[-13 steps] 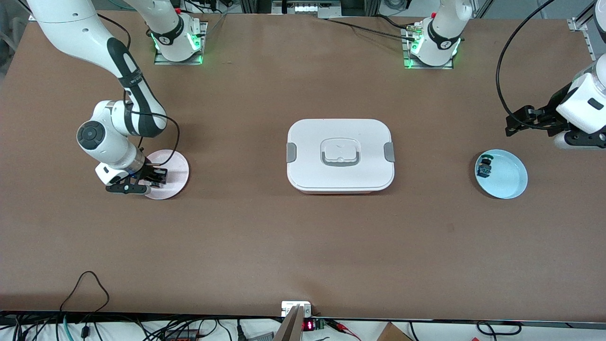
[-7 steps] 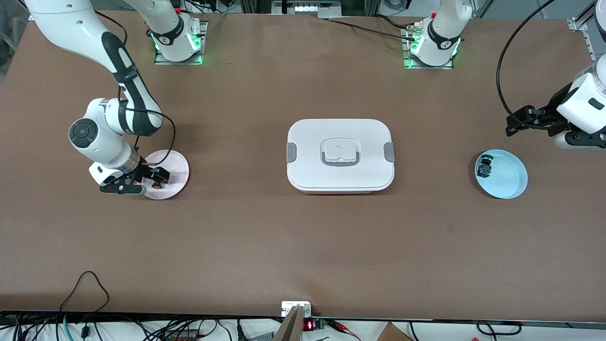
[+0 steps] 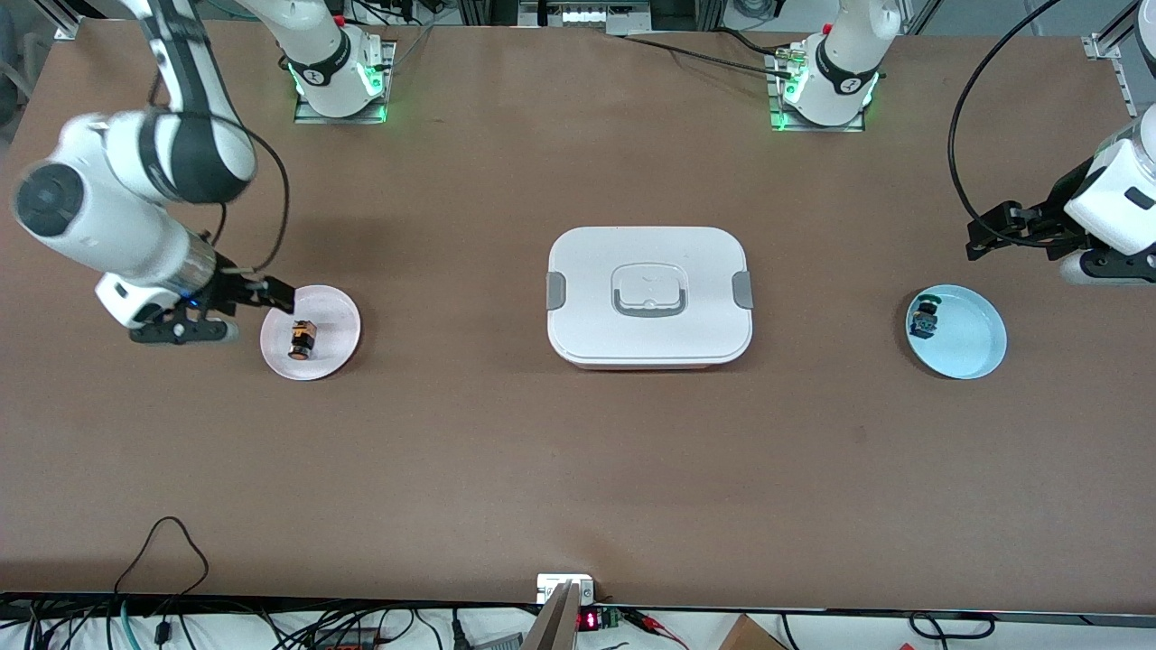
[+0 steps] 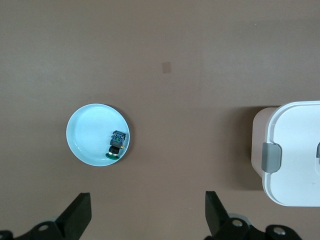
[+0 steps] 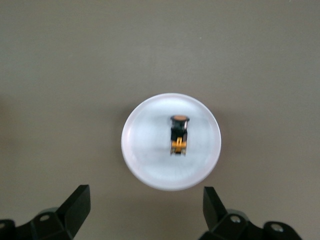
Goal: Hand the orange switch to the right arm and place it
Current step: 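Open the right gripper and raise it away from the plate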
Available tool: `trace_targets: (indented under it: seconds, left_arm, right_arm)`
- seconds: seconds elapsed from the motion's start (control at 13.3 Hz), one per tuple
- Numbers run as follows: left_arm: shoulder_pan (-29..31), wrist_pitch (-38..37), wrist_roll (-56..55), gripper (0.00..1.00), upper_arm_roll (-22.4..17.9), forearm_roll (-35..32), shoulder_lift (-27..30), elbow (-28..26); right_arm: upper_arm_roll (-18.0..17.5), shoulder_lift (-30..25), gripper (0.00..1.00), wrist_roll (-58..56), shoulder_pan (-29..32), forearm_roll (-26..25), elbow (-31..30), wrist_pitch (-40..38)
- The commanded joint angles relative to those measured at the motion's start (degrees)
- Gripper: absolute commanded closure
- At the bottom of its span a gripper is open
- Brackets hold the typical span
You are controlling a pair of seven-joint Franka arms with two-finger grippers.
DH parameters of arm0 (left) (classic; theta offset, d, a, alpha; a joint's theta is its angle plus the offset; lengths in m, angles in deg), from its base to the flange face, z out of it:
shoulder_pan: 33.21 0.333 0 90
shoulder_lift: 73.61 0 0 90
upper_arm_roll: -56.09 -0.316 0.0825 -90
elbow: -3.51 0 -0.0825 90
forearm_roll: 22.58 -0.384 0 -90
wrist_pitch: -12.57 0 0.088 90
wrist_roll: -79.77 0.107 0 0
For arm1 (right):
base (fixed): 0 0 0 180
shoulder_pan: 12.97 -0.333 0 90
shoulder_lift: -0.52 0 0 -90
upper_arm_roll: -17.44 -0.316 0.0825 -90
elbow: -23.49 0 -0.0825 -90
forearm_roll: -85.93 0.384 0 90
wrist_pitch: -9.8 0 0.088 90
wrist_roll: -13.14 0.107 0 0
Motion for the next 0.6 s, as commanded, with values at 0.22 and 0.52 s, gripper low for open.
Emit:
trace_targets:
  seconds: [0.22, 0.52]
  left_arm:
    - [0.52, -1.31, 0.5, 0.0, -0.09, 0.76, -0.99, 1.95]
    - [0.52, -1.22, 0.5, 0.0, -0.17, 0.76, -0.99, 1.95]
  right_arm:
    - [0.19, -7.2, 0.0, -2.14, -0.27, 0.29, 14.75, -20.04]
    - [0.36, -6.32, 0.0, -2.4, -0.01, 0.38, 18.04, -19.45]
